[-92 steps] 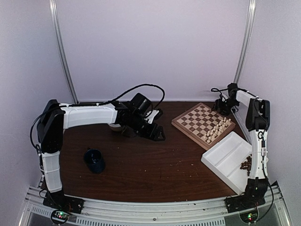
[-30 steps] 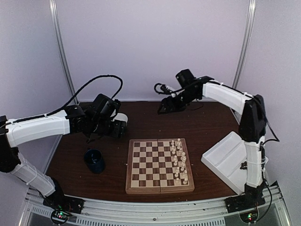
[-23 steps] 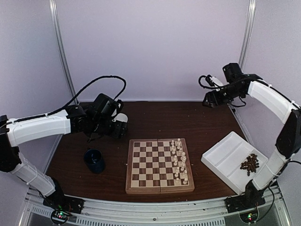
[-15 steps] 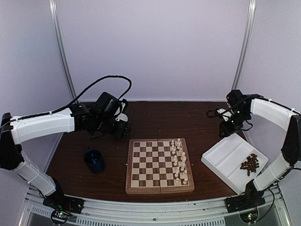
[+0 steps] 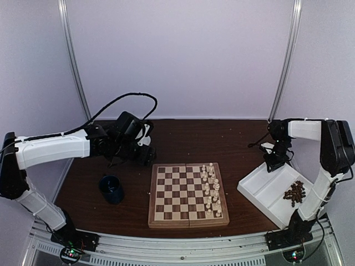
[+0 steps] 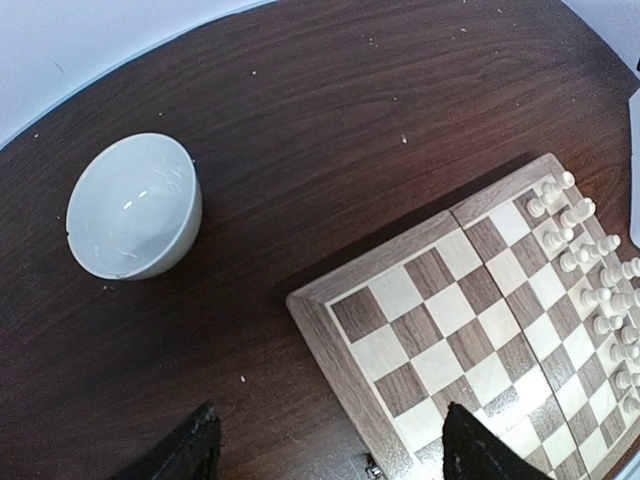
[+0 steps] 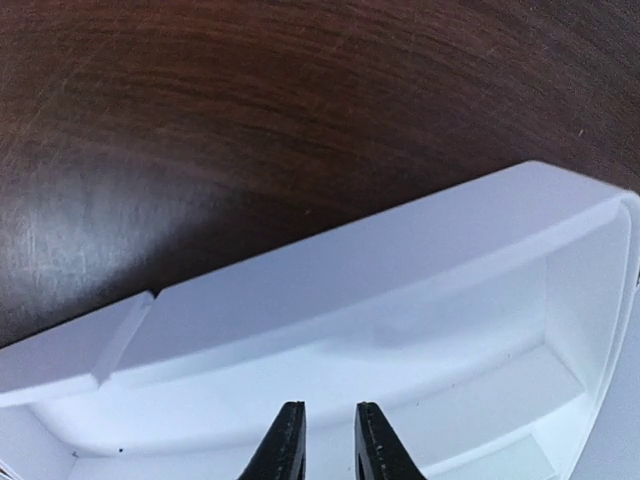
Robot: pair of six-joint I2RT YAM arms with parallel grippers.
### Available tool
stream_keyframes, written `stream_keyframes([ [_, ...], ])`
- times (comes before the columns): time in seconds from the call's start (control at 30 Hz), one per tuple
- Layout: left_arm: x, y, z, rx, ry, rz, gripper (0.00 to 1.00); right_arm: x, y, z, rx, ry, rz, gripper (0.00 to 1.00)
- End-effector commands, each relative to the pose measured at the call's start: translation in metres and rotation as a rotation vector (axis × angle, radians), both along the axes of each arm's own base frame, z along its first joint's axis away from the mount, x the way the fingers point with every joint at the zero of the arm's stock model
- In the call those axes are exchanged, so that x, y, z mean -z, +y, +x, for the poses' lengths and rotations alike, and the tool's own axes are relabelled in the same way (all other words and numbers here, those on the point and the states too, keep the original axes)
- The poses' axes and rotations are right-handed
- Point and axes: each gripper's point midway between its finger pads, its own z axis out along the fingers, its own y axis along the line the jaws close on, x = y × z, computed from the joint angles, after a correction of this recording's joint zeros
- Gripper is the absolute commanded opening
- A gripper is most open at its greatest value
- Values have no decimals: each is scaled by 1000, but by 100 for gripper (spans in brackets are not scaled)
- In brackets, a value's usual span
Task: Set up the chess pieces on the board
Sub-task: Move the storage box to the corner of the board.
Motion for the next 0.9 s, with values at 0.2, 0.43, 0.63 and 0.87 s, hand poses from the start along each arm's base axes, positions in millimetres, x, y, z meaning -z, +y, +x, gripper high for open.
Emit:
stream_keyframes([
  [0.2,-3,3,-3,-14,-12,-54,76,6,30,59,7,-74,121,20],
  [0.43,-1,5,-4,-27,-5,-57,76,8,68,59,-61,-34,190,21],
  [0.63,-2,8,-5,-39,-3,-62,76,13,91,11,-199,46,292,22],
  [0.87,-1,2,-4,-31,9,-78,76,6,141,-16,-340,69,472,16],
])
